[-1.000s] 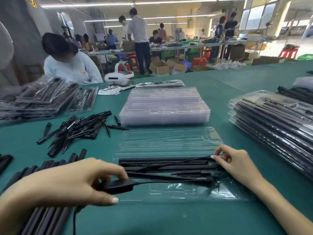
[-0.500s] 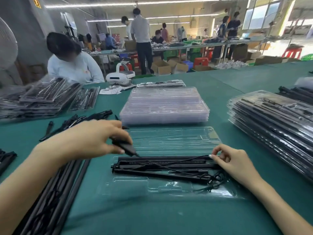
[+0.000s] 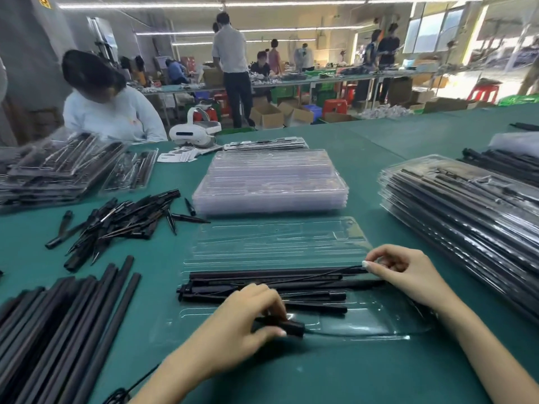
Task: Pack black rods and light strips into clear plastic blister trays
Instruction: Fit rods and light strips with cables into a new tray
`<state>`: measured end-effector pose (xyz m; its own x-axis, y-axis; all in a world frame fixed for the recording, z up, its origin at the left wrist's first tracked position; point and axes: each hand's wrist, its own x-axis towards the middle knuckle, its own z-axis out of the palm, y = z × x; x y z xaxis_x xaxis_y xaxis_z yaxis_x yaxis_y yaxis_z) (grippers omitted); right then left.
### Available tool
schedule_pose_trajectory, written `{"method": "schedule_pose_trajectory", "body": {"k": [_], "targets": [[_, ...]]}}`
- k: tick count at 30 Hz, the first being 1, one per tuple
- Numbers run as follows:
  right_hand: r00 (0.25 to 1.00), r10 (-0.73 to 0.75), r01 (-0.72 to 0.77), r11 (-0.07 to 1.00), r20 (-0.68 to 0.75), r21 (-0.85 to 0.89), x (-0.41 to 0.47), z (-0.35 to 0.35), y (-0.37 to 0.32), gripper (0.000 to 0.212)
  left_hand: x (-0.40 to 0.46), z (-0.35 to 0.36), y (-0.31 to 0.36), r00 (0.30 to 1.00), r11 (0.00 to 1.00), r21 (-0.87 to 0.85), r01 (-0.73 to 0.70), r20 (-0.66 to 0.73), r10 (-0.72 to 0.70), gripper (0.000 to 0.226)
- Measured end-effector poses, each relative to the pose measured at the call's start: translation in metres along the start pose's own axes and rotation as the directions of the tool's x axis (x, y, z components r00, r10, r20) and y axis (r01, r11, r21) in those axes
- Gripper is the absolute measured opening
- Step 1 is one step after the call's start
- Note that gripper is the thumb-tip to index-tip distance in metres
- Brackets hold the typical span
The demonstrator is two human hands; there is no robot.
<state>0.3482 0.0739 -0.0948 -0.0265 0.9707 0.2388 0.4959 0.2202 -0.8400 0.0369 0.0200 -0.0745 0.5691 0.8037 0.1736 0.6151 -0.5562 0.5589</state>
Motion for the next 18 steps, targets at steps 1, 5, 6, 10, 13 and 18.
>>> {"method": "schedule_pose_trajectory", "body": {"k": [1, 5, 6, 10, 13, 18], "targets": [[1.0, 0.003, -0.003, 1.0, 0.01, -0.001, -0.001, -0.001, 0.001, 0.008, 0.0, 0.005, 0.0, 0.999, 1.0, -0.009, 0.029, -0.019, -0.029, 0.011], [0.999, 0.005, -0.003, 0.998, 0.035, -0.057, -0.002, 0.002, 0.002, 0.01, 0.001, 0.009, 0.002, 0.982, 0.989, -0.057, 0.136, -0.127, -0.142, 0.017], [0.999, 0.007, -0.005, 0.998, 0.035, -0.062, -0.002, 0.003, 0.001, 0.01, 0.001, 0.009, 0.003, 0.979, 0.985, -0.073, 0.156, -0.125, -0.164, 0.017], [0.999, 0.021, -0.019, 0.997, 0.028, -0.071, -0.002, 0.002, 0.001, 0.01, 0.007, 0.005, 0.006, 0.974, 0.971, -0.096, 0.217, -0.051, -0.223, 0.011], [0.999, 0.018, -0.015, 0.996, 0.033, -0.088, -0.003, 0.002, 0.001, 0.01, 0.011, 0.003, 0.007, 0.971, 0.97, -0.049, 0.237, -0.013, -0.238, 0.013], [0.999, 0.017, -0.014, 0.995, 0.032, -0.104, -0.004, 0.002, 0.002, 0.011, 0.015, 0.0, 0.003, 0.988, 0.989, -0.03, 0.142, 0.061, -0.14, 0.022]]}}
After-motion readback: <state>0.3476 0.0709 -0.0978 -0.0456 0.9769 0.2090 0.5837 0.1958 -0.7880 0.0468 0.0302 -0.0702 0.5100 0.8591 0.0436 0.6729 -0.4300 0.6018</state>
